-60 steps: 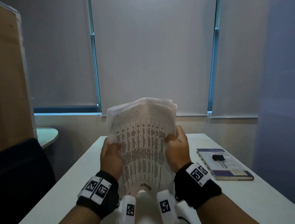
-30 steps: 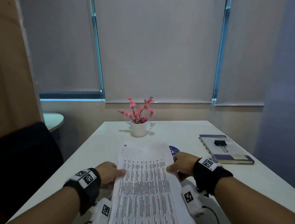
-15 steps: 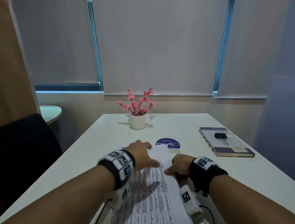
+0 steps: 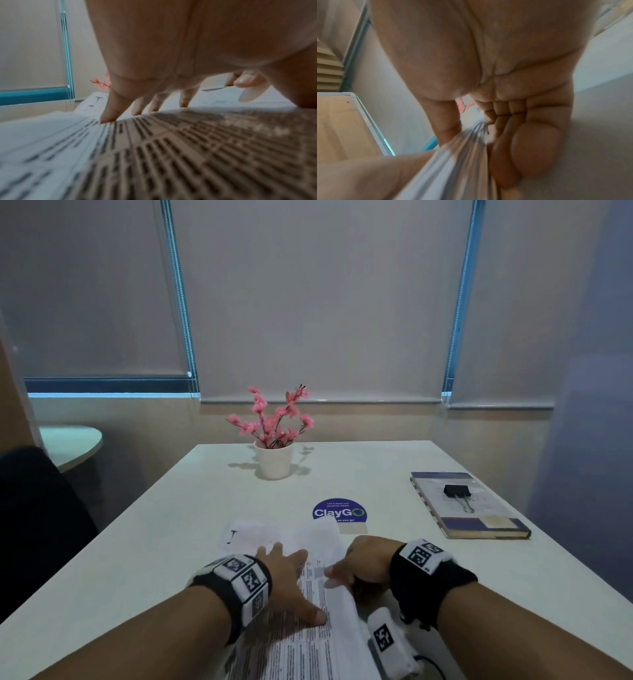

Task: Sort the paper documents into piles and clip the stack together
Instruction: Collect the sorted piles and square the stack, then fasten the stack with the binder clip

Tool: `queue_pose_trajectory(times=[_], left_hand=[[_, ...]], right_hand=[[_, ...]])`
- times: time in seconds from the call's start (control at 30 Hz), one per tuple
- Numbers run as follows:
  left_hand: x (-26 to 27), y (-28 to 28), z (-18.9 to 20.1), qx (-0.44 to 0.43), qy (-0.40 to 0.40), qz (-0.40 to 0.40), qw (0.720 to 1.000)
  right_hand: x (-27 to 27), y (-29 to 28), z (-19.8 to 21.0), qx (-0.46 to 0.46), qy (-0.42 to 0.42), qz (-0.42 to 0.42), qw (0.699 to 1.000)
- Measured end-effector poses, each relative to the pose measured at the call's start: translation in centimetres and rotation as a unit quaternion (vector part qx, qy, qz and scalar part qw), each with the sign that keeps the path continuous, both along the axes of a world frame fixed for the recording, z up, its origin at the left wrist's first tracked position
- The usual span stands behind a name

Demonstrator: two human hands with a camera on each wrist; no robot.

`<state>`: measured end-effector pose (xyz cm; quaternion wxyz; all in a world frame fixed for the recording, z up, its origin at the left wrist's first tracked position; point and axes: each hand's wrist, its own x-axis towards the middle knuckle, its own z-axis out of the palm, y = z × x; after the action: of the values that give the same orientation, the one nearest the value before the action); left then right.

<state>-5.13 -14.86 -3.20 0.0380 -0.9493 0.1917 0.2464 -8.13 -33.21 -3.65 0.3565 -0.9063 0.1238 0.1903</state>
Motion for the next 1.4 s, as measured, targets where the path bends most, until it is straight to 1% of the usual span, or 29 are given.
queue_pose_trajectory(times=[0.03,0.1,0.17,0.2,0.27,0.33,0.37,0.4,0.47,0.53,0.57,0.6,0.63,0.67,0.8,0.87,0.9,0.93,0.97,1.03,1.07,1.13,1.2,1.27,1.3,1.33,1.4], left_hand=[[0.1,0.0,-0.1,0.003,0.002,-0.002,1.000],[0.2,-0.2,-0.2,0.007,0.005,-0.007,1.000],[0.1,-0.2,-0.2,0.003,0.015,-0.010,1.000],[0.1,-0.1,-0.2,0.000,0.021,-0.015,1.000],[0.5,-0.1,-0.5,-0.004,0.034,-0.024,0.999],[1.0,-0.1,-0.8,-0.001,0.035,-0.022,0.999],[1.0,-0.1,-0.9,0.002,0.035,-0.020,0.999],[1.2,-0.1,-1.0,0.003,0.036,-0.020,0.999],[1.2,-0.2,-1.1,0.002,0.037,-0.022,0.999],[1.5,-0.3,-1.2,0.007,0.040,-0.022,0.999],[1.5,-0.3,-1.2,0.010,0.042,-0.020,0.999],[1.5,-0.4,-1.2,0.013,0.043,-0.017,0.999],[1.5,-0.4,-1.2,0.013,0.041,-0.015,0.999],[1.4,-0.4,-1.2,0.013,0.039,-0.014,0.999],[1.2,-0.3,-1.1,0.009,0.040,-0.016,0.999],[1.2,-0.2,-1.1,0.008,0.038,-0.016,0.999],[1.2,-0.2,-1.1,0.008,0.037,-0.016,0.999],[1.3,-0.1,-1.2,0.007,0.036,-0.016,0.999],[1.3,-0.1,-1.2,0.006,0.035,-0.016,0.999],[1.4,-0.1,-1.3,0.003,0.029,-0.017,0.999],[1.4,-0.1,-1.3,0.003,0.027,-0.017,0.999],[1.5,-0.1,-1.4,0.004,0.027,-0.014,1.000],[1.6,0.0,-1.6,0.006,0.026,-0.013,1.000],[1.7,0.0,-1.7,0.003,0.022,-0.014,1.000],[1.7,0.0,-1.6,0.002,0.021,-0.015,1.000],[1.5,0.0,-1.5,0.002,0.019,-0.016,1.000],[1.3,-0.2,-1.0,0.002,0.014,-0.018,1.000]], right_hand=[[0.3,-0.3,0.2,0.031,0.013,-0.016,0.999],[1.5,-2.1,1.1,0.047,0.006,-0.057,0.997],[3.3,-4.8,2.1,0.033,-0.046,-0.130,0.990],[4.4,-6.4,2.9,0.010,-0.070,-0.158,0.985],[5.2,-9.3,4.5,-0.115,-0.101,-0.179,0.972],[6.2,-11.9,5.3,-0.202,-0.114,-0.189,0.954],[6.9,-13.6,5.1,-0.228,-0.109,-0.204,0.946],[7.8,-15.5,4.5,-0.281,-0.083,-0.208,0.933],[9.5,-18.6,3.1,-0.331,-0.055,-0.199,0.921],[9.5,-19.2,2.6,-0.316,-0.044,-0.212,0.924],[8.9,-18.8,2.6,-0.319,-0.043,-0.203,0.925],[7.6,-17.2,3.4,-0.309,-0.052,-0.211,0.926],[7.3,-16.8,3.2,-0.268,-0.069,-0.239,0.931],[7.3,-16.7,2.8,-0.256,-0.069,-0.260,0.928],[7.2,-17.0,2.9,-0.265,-0.060,-0.280,0.921],[6.8,-16.7,3.1,-0.261,-0.056,-0.270,0.925],[6.6,-16.4,3.2,-0.224,-0.082,-0.275,0.931],[6.7,-16.0,3.3,-0.208,-0.114,-0.263,0.935],[6.8,-15.4,3.4,-0.182,-0.156,-0.265,0.934],[7.1,-13.5,3.7,-0.121,-0.200,-0.263,0.936],[7.0,-12.0,3.8,-0.084,-0.206,-0.256,0.941],[6.2,-8.4,3.6,0.033,-0.219,-0.224,0.949],[4.8,-4.7,2.9,0.161,-0.204,-0.201,0.944],[3.7,-1.8,2.0,0.284,-0.171,-0.182,0.925],[3.2,-0.8,1.6,0.331,-0.159,-0.182,0.912],[2.9,-0.1,1.3,0.363,-0.146,-0.184,0.902],[2.4,0.4,1.0,0.390,-0.130,-0.179,0.894]])
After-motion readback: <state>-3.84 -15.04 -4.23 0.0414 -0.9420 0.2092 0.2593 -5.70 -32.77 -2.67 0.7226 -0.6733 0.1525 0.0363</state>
